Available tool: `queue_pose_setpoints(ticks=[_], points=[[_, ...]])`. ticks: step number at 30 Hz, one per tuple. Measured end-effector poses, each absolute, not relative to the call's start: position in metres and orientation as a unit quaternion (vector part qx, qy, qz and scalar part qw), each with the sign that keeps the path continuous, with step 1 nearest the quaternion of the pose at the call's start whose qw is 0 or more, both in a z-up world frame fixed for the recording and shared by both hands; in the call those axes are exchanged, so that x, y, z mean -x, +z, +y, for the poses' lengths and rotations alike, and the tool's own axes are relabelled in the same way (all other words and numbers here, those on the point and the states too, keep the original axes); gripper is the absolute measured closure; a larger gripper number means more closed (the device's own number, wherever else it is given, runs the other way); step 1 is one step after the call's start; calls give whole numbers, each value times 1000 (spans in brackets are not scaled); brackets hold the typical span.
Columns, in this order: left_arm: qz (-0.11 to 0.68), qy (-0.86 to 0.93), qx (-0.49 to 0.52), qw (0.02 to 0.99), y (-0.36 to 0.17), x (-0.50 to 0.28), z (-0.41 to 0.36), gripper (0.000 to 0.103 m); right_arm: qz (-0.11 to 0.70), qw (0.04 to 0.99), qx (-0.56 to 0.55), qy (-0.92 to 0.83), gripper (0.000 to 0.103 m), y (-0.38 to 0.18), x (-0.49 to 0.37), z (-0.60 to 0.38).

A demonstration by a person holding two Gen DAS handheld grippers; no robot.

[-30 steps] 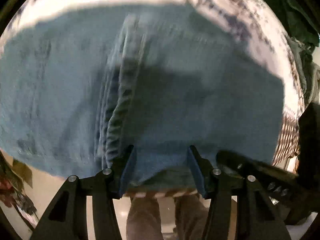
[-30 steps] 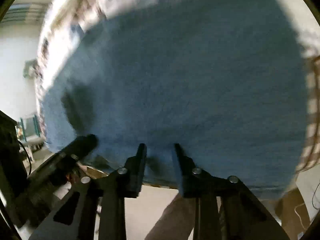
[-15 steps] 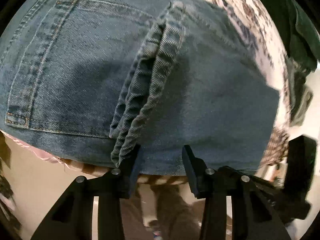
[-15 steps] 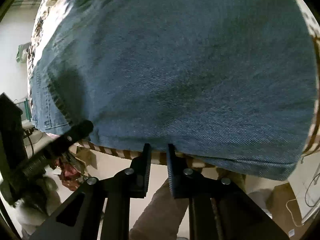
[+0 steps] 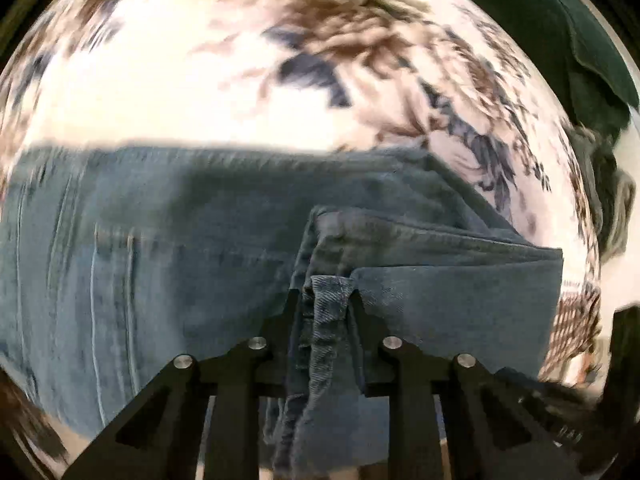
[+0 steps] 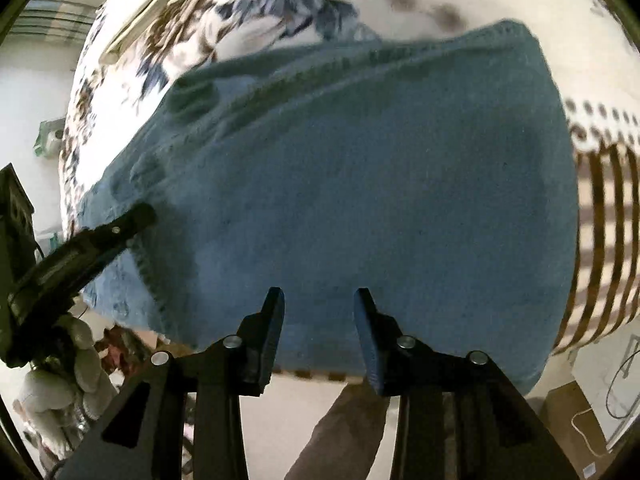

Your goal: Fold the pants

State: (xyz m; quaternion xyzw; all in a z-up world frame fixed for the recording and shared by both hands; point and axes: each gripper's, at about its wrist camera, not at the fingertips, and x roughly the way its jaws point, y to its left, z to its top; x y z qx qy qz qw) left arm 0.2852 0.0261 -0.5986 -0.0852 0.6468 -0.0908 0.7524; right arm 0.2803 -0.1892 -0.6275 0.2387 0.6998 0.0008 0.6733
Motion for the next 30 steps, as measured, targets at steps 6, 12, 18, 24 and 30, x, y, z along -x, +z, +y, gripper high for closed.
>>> queue_pose_setpoints(ticks=[6, 12, 18, 24, 30], points=[[605, -106, 95, 783, -566, -291, 28, 90, 693, 683, -231, -11, 64, -630, -292, -200], [643, -68, 123, 753, -598, -305, 38, 69, 705, 668, -240, -11, 53, -639, -291, -190], [587, -2, 179, 790, -551, -252, 86, 0, 698, 689, -194, -29, 22, -629, -291, -171], [530, 159, 281, 784, -543, -202, 162, 0, 683, 698, -203, -75, 22, -611, -298, -169], [463, 236, 471, 712, -592, -171, 246, 15, 690, 695, -187, -76, 22, -610, -319, -146]])
